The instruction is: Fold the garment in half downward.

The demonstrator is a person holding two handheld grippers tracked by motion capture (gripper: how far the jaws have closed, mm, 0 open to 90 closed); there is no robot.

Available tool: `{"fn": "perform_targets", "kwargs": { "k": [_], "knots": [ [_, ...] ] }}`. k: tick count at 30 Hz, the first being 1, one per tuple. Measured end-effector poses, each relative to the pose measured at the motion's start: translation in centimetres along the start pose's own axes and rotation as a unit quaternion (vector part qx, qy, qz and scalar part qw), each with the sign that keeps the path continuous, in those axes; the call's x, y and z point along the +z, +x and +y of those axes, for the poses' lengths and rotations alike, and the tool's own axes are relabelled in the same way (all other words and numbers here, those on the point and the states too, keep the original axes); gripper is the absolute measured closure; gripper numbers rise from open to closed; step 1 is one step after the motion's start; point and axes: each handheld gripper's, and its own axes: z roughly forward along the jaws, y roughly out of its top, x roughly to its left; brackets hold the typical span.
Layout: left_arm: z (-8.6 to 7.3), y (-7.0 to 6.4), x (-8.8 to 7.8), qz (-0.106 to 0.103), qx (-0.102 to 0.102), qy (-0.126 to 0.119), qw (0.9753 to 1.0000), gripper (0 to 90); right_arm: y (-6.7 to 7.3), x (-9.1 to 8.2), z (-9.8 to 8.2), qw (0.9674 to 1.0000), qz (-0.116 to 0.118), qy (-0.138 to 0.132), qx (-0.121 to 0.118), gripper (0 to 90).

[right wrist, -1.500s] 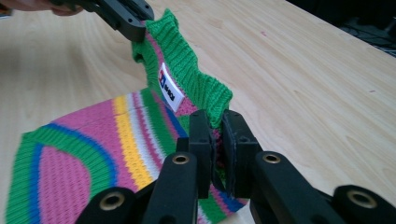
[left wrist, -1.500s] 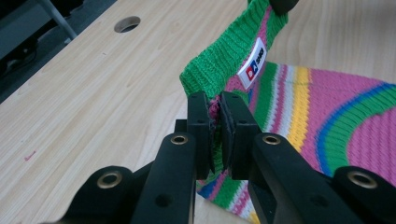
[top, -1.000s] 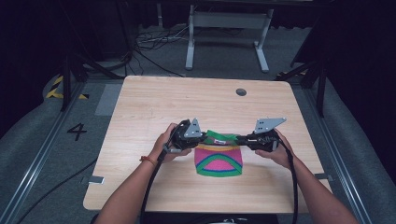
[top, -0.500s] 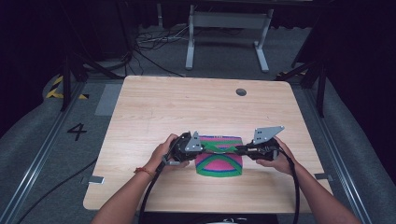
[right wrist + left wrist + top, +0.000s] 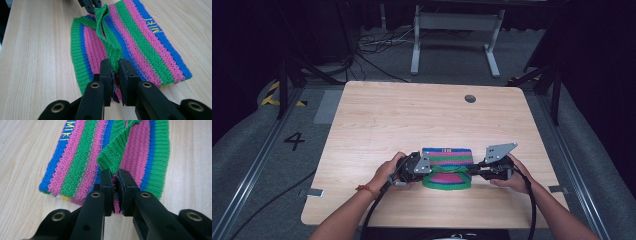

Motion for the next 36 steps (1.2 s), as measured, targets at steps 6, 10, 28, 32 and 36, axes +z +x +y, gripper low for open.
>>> {"fn": "perform_targets", "kwargs": {
  "k": [6,10,28,32,36],
  "knots": [
    [-0.2,-0.4,-0.1,-0.006,0.001,0.006,1.0,82.6,0.5,0.2,-0.3,0.9999,0.007,0.008,-0.007,82.7],
    [-0.3,-0.7,-0.1,-0.01,0.003,0.01,0.9999,81.3,0.8,0.3,-0.5,0.9999,0.007,0.012,-0.005,82.4],
    [0.0,-1.0,-0.9,0.008,-0.035,-0.011,0.9993,56.5,2.0,1.2,-0.7,1.0,-0.004,0.003,0.004,70.3],
    [0.8,-0.9,-0.4,-0.002,-0.036,-0.016,0.9992,56.2,2.1,1.7,-0.4,1.0,-0.006,0.001,0.005,66.6],
    [0.8,-0.9,0.6,-0.017,-0.04,-0.007,0.999,60.6,2.1,2.5,-0.3,0.9998,-0.014,0.012,0.009,65.4]
  ]
}}
